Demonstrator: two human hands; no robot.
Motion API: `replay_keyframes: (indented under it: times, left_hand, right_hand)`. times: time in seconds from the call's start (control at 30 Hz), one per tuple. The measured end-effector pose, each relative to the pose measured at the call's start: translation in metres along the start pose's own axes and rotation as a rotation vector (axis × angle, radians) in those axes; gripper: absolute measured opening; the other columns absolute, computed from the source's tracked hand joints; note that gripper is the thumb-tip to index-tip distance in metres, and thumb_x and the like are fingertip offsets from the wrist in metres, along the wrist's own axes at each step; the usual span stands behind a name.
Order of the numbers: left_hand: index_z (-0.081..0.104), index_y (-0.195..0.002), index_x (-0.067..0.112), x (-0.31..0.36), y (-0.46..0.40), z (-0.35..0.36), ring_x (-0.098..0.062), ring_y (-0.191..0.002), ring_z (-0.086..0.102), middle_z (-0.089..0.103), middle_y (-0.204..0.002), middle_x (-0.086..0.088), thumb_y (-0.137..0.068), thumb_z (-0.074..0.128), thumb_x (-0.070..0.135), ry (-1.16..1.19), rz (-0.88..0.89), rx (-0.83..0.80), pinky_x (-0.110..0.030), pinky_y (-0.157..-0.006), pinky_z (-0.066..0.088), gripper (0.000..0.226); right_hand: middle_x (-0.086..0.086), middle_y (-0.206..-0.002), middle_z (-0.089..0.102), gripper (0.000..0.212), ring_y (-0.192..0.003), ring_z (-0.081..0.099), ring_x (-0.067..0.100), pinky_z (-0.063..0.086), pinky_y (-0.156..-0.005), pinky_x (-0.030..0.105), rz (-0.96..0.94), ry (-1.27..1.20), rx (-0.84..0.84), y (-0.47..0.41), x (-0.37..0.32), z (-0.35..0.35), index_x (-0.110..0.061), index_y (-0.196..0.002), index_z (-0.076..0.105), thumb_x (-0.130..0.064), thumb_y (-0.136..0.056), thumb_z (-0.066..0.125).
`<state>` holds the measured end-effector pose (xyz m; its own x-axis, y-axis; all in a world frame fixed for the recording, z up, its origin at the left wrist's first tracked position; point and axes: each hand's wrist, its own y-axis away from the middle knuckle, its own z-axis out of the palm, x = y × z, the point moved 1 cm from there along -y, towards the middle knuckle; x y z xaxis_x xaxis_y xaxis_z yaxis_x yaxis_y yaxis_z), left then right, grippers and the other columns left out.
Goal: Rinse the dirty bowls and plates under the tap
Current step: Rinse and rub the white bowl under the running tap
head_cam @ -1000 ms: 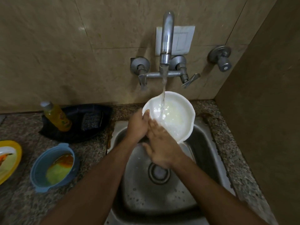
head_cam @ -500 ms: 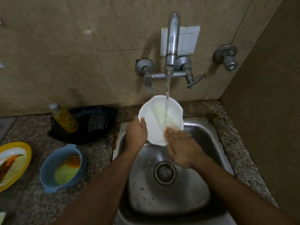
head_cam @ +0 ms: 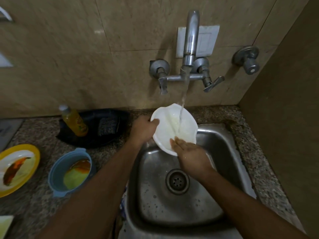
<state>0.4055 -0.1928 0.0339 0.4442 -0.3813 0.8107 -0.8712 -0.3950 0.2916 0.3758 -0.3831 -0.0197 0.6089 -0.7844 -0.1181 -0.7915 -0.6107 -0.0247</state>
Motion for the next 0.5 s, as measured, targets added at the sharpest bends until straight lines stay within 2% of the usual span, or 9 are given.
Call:
replay_keyframes:
  times: [0.07,0.1,0.13,0.17,0.23,0.3,0.4,0.43,0.5]
  left_hand:
    - [0.063,-0.124,0.023,-0.002,0.018,0.016,-0.025,-0.102,0.067,0.070,-0.116,-0.004,-0.063,0.076,0.052,0.323,-0.086,-0.040,-0.046,-0.089,0.056,0.069]
    - [0.056,-0.131,0.025,-0.004,0.027,0.030,-0.025,-0.106,0.066,0.067,-0.121,-0.003,-0.059,0.082,0.047,0.460,-0.133,-0.045,-0.048,-0.090,0.056,0.080]
    - [0.050,-0.136,0.025,-0.006,0.036,0.042,-0.025,-0.108,0.064,0.065,-0.123,-0.002,-0.065,0.082,0.035,0.530,-0.163,-0.025,-0.047,-0.092,0.055,0.079]
    - [0.048,-0.137,0.024,-0.008,0.040,0.047,-0.025,-0.109,0.062,0.063,-0.124,-0.002,-0.075,0.075,0.021,0.553,-0.171,0.045,-0.046,-0.094,0.053,0.068]
    - [0.053,-0.135,0.019,-0.016,0.033,0.047,-0.029,-0.109,0.061,0.064,-0.125,-0.009,-0.084,0.058,0.004,0.523,-0.195,0.162,-0.048,-0.096,0.052,0.053]
    - [0.057,-0.131,0.014,-0.025,0.025,0.038,-0.032,-0.109,0.061,0.064,-0.125,-0.014,-0.083,0.055,-0.003,0.513,-0.173,0.098,-0.049,-0.096,0.051,0.051]
    - [0.053,-0.136,0.020,-0.025,0.021,0.023,-0.027,-0.111,0.059,0.063,-0.125,-0.006,-0.082,0.058,-0.006,0.392,-0.084,-0.051,-0.047,-0.095,0.052,0.061]
    - [0.051,-0.137,0.022,-0.022,0.018,0.022,-0.027,-0.112,0.058,0.062,-0.125,-0.005,-0.082,0.059,-0.005,0.344,-0.060,-0.071,-0.047,-0.096,0.051,0.062]
    - [0.053,-0.136,0.022,-0.012,0.009,0.018,-0.027,-0.115,0.058,0.062,-0.126,-0.005,-0.081,0.059,-0.005,0.312,-0.020,-0.089,-0.048,-0.098,0.050,0.062]
  right_hand:
    - [0.008,-0.115,0.071,0.065,-0.091,0.073,0.020,0.058,-0.071,0.032,0.032,-0.052,0.078,-0.007,-0.002,-0.003,-0.013,-0.122,0.067,-0.012,-0.059,0.086]
    - [0.005,-0.109,0.073,0.061,-0.081,0.073,0.017,0.057,-0.063,0.027,0.053,-0.064,0.104,-0.012,-0.006,-0.004,-0.013,-0.117,0.070,-0.013,-0.058,0.085]
    - [0.004,-0.107,0.074,0.058,-0.076,0.073,0.014,0.055,-0.058,0.023,0.065,-0.082,0.121,-0.015,-0.013,-0.007,-0.013,-0.116,0.071,-0.015,-0.059,0.084]
    - [0.004,-0.110,0.073,0.058,-0.078,0.073,0.014,0.055,-0.060,0.023,0.054,-0.112,0.127,-0.016,-0.019,-0.008,-0.013,-0.118,0.070,-0.016,-0.061,0.082]
    - [0.006,-0.128,0.065,0.059,-0.103,0.068,0.016,0.055,-0.083,0.028,-0.068,-0.207,0.114,-0.010,-0.023,-0.003,-0.012,-0.132,0.059,-0.021,-0.076,0.073]
    - [0.006,-0.143,0.052,0.063,-0.125,0.054,0.019,0.040,-0.106,0.033,-0.158,-0.224,0.046,0.002,-0.009,0.001,-0.013,-0.145,0.044,-0.033,-0.087,0.059]
    - [0.010,-0.155,0.034,0.079,-0.141,0.034,0.027,0.013,-0.114,0.034,-0.111,0.005,-0.001,0.008,0.023,-0.001,-0.018,-0.153,0.023,-0.049,-0.086,0.049]
    - [0.012,-0.157,0.027,0.084,-0.144,0.027,0.029,0.006,-0.114,0.034,-0.095,0.013,-0.015,0.006,0.019,-0.001,-0.017,-0.155,0.017,-0.052,-0.085,0.049]
    - [0.008,-0.162,0.010,0.092,-0.149,0.009,0.026,-0.002,-0.113,0.031,-0.077,-0.132,-0.016,0.004,-0.004,0.002,-0.016,-0.155,0.007,-0.049,-0.084,0.056]
